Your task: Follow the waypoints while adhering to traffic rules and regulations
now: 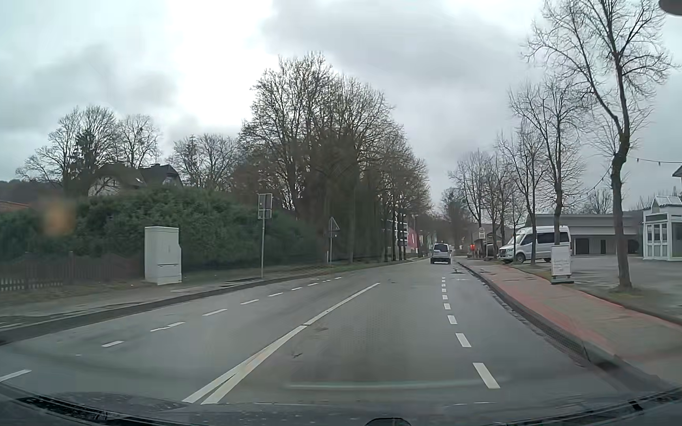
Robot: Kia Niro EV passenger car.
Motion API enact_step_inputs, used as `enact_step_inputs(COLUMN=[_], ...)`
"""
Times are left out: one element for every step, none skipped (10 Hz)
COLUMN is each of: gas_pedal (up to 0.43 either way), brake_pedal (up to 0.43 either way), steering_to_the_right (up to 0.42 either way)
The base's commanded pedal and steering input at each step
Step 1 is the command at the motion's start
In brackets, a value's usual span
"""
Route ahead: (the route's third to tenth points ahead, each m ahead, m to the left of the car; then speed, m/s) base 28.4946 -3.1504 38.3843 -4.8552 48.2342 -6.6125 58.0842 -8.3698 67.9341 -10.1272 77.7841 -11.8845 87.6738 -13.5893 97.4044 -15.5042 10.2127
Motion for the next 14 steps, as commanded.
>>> enact_step_inputs(gas_pedal=[0.189,0.197,0.209,0.209,0.209,0.240,0.248,0.248,0.248,0.248,0.248,0.248,0.240,0.240], brake_pedal=[0.000,0.000,0.000,0.000,0.000,0.000,0.000,0.000,0.000,0.000,0.000,0.000,0.000,0.000], steering_to_the_right=[0.065,0.065,0.064,0.063,0.061,0.057,0.055,0.052,0.050,0.047,0.044,0.039,0.035,0.034])
